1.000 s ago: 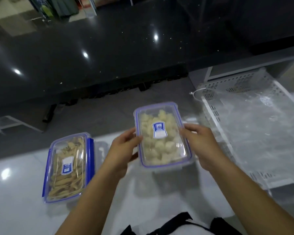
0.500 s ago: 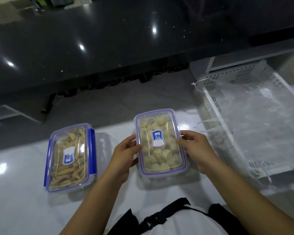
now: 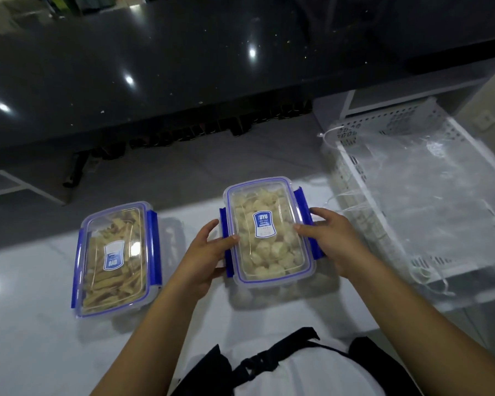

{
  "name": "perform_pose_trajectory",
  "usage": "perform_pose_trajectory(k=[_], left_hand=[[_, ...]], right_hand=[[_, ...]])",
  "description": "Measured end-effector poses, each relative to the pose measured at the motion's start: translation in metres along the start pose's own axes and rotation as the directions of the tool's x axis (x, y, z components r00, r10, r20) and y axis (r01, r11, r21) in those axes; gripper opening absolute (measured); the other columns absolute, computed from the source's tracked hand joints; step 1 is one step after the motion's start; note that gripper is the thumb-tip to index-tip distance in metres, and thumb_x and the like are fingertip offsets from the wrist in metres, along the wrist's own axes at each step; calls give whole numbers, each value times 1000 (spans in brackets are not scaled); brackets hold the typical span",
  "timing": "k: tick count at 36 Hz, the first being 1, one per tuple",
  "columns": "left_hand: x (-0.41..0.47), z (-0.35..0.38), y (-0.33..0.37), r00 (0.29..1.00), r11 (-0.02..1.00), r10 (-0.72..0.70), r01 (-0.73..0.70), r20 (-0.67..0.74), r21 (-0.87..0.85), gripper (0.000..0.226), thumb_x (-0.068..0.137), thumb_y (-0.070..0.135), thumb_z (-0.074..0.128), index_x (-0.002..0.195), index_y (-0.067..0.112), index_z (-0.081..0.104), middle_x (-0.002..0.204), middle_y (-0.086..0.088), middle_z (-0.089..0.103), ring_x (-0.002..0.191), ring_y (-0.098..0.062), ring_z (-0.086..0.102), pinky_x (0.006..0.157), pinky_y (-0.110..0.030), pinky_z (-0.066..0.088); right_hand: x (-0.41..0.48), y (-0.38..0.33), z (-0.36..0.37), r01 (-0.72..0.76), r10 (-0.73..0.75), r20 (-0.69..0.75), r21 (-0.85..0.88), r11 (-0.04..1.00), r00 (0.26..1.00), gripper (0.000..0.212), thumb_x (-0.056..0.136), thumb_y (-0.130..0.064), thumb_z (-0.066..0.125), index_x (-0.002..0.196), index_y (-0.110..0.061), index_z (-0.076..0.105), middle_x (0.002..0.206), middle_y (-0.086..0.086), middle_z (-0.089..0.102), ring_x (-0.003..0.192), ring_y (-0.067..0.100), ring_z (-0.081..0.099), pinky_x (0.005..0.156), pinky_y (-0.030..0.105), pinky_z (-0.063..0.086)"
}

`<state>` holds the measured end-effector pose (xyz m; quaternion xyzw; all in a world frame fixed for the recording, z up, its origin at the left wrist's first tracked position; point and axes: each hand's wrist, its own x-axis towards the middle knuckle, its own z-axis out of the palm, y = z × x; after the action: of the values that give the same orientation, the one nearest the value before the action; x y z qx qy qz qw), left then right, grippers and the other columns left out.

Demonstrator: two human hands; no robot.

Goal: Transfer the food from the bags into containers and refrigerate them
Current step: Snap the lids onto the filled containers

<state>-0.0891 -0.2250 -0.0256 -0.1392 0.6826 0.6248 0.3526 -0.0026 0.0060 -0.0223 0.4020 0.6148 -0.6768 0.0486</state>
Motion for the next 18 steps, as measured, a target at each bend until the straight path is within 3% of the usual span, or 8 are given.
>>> perform_pose_trajectory(k=[2, 5, 7, 11, 13, 15, 18], left_hand=[[-1, 1, 1, 997, 997, 64, -62, -47, 37, 59, 88, 21, 76, 140, 31, 49, 111, -1, 74, 95, -21, 74, 69, -36, 62], [-2, 7, -1, 971, 959, 213, -186, -110, 215, 53, 93, 22, 71, 141, 31, 51, 108, 5, 67, 89, -15, 71, 57, -25, 59], [-1, 9, -2, 954, 919, 278, -231, -108, 319, 49, 95, 25, 68, 141, 29, 52, 109, 7, 64, 88, -11, 69, 53, -21, 56], [2, 11, -3, 946, 890, 306, -244, -110, 384, 49, 94, 26, 68, 141, 29, 53, 113, 4, 63, 89, -13, 68, 54, -21, 56], [3, 12, -2, 941, 864, 323, -249, -101, 438, 47, 95, 27, 67, 140, 28, 55, 115, 4, 64, 91, -15, 68, 65, -29, 61], [4, 14, -1, 940, 846, 329, -249, -94, 471, 43, 95, 27, 67, 137, 27, 57, 108, 8, 64, 90, -14, 68, 74, -37, 61], [5, 14, -1, 940, 847, 329, -250, -93, 469, 42, 95, 26, 67, 136, 26, 58, 97, 17, 60, 83, -9, 67, 59, -24, 59]], right_hand=[[-4, 0, 3, 90, -91, -10, -60, 994, 996, 31, 84, -11, 77, 114, -14, 70, 82, 1, 77, 68, 16, 74, 50, 28, 56], [-6, 1, 5, 166, -169, -15, -117, 979, 986, 16, 85, -11, 75, 96, -23, 76, 77, 0, 77, 68, 18, 74, 51, 27, 53], [-4, 1, 4, 187, -192, -18, -160, 969, 981, 15, 85, -14, 76, 88, -29, 75, 77, -1, 77, 72, 21, 75, 56, 30, 53], [-2, -1, 7, 189, -206, -31, -278, 942, 978, 10, 84, -22, 77, 93, -27, 76, 77, -3, 77, 74, 23, 74, 67, 42, 61], [-2, -3, 9, 198, -229, -45, -354, 914, 972, 4, 84, -25, 75, 85, -29, 75, 77, -3, 76, 76, 24, 73, 73, 48, 61], [-4, -5, 10, 206, -247, -55, -400, 893, 967, 16, 82, -26, 74, 69, -33, 69, 74, -1, 75, 75, 26, 72, 75, 50, 61], [-8, -7, 11, 199, -245, -63, -407, 891, 967, 23, 81, -28, 74, 60, -35, 65, 74, 0, 75, 75, 27, 73, 75, 51, 61]])
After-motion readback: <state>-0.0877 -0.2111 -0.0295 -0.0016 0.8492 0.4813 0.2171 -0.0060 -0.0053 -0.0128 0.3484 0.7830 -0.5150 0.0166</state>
